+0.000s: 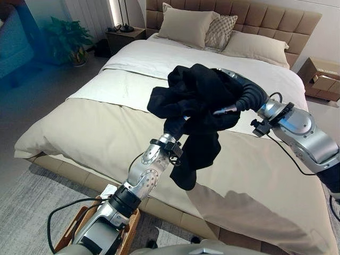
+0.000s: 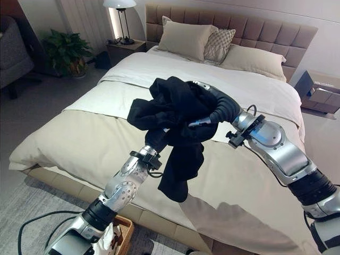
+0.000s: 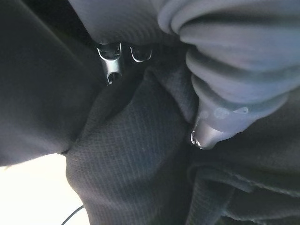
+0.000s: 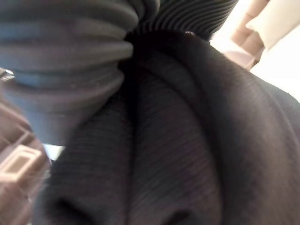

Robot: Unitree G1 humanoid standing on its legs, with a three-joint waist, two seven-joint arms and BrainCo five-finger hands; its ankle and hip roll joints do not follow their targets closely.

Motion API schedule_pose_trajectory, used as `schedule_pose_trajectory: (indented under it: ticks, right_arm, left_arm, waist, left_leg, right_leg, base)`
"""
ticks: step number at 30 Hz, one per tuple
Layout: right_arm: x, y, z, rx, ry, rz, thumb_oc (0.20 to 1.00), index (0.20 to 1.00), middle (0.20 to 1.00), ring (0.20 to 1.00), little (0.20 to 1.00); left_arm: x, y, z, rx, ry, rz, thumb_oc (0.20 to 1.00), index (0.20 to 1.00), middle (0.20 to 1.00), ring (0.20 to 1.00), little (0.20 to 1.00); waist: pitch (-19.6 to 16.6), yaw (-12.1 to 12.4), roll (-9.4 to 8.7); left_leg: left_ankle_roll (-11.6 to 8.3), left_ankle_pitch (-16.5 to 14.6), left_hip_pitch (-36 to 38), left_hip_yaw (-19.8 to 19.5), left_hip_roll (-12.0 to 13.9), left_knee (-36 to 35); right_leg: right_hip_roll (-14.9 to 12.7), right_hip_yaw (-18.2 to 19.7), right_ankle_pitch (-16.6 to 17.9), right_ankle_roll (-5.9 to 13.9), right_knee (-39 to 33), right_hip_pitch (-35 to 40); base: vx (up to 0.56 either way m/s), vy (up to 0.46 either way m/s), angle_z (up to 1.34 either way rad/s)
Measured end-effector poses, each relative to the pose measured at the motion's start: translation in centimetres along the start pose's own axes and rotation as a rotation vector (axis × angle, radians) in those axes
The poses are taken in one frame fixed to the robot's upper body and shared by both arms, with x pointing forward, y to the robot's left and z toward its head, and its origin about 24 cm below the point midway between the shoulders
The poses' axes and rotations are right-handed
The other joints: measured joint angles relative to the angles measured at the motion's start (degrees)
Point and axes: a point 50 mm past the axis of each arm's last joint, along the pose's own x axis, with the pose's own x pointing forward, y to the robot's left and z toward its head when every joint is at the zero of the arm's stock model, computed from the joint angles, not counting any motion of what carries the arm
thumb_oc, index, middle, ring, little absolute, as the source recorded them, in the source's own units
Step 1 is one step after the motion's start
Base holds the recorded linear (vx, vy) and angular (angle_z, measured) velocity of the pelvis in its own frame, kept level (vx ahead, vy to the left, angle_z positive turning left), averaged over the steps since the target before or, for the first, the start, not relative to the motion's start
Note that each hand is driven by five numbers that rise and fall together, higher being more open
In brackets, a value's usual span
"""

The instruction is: Pick up clothes into the bucket

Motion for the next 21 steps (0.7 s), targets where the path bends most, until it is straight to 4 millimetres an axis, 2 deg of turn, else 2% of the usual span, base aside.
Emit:
schedule_pose_trajectory:
  ticks: [5, 10, 14, 16, 17, 19, 21]
  right_arm:
    - [-1.0, -0.4, -0.9, 0.1, -0.033, -0.172, 1.0, 1.0, 1.0, 1.0, 1.0]
    - [-3.2, -1.1, -2.6, 0.214, -0.038, -0.442, 1.0, 1.0, 1.0, 1.0, 1.0]
    - [-5.4, -1.6, -4.3, 0.263, -0.009, -0.641, 1.0, 1.0, 1.0, 1.0, 1.0]
    - [-6.4, -1.6, -5.2, 0.24, 0.039, -0.713, 1.0, 1.0, 1.0, 1.0, 1.0]
    - [-7.2, -1.7, -6.0, 0.212, 0.077, -0.762, 1.0, 1.0, 1.0, 1.0, 1.0]
    - [-8.9, -1.6, -7.8, 0.209, 0.166, -0.857, 1.0, 1.0, 1.0, 1.0, 1.0]
    - [-10.1, -1.3, -8.8, 0.179, 0.235, -0.88, 1.0, 1.0, 1.0, 1.0, 1.0]
  left_arm:
    - [-0.8, 0.2, 1.1, -0.027, -0.059, 0.016, 0.2, 0.2, 0.2, 0.2, 0.2]
    - [-3.4, 2.0, 3.8, -0.075, -0.195, 0.107, 0.2, 0.2, 0.2, 0.2, 0.2]
    - [-5.7, 4.6, 6.8, -0.05, -0.332, 0.244, 0.2, 0.2, 0.2, 0.2, 0.2]
    - [-6.9, 5.8, 8.9, -0.016, -0.432, 0.312, 0.2, 0.2, 0.2, 0.2, 0.2]
    - [-7.8, 6.5, 10.6, 0.027, -0.493, 0.348, 0.2, 0.2, 0.2, 0.2, 0.2]
    - [-9.2, 7.1, 13.3, 0.086, -0.607, 0.39, 0.2, 0.2, 0.2, 0.2, 0.2]
    - [-10.1, 7.0, 14.8, 0.128, -0.688, 0.405, 0.2, 0.2, 0.2, 0.2, 0.2]
  waist:
    - [0.0, 0.0, 0.0]
    - [0.0, 0.6, 0.11]
    - [0.1, 1.7, 0.39]
    - [0.3, 2.2, 0.84]
    - [0.4, 2.4, 1.03]
    - [0.4, 2.6, 1.14]
    - [0.5, 3.2, 1.46]
  left_leg:
    - [0.0, 0.0, 0.0, 0.1, -0.1, 0.0]
    - [0.01, 0.0, 0.0, 0.0, -0.1, 0.0]
    - [0.02, 0.0, 0.0, -0.2, 0.0, 0.1]
    - [0.02, 0.0, -0.2, -0.7, -0.2, 0.2]
    - [0.03, 0.0, -0.2, -1.2, -0.4, 0.2]
    - [0.03, 0.0, -0.2, -1.5, -0.5, 0.1]
    - [0.02, 0.0, -0.4, -1.7, -0.7, 0.2]
  right_leg:
    - [-0.1, 0.0, 0.0, 0.0, 0.1, 0.0]
    - [-0.1, 0.0, 0.0, 0.0, 0.1, 0.0]
    - [-0.1, -0.1, 0.0, -0.01, 0.1, 0.0]
    - [-0.3, -0.5, -0.1, -0.01, 0.2, 0.1]
    - [-0.4, -0.7, -0.1, -0.01, 0.1, 0.2]
    - [-0.6, -1.2, -0.2, 0.12, 0.2, 0.4]
    - [-0.9, -1.5, -0.2, 0.14, 0.1, 0.4]
  base:
    - [0.0, 0.0, 0.0]
    - [0.0, 0.0, 0.0]
    - [0.0, 0.005, 0.02]
    - [-0.01, 0.027, 0.12]
    - [0.0, 0.021, 0.11]
    - [0.0, 0.016, 0.11]
    - [0.0, 0.018, 0.1]
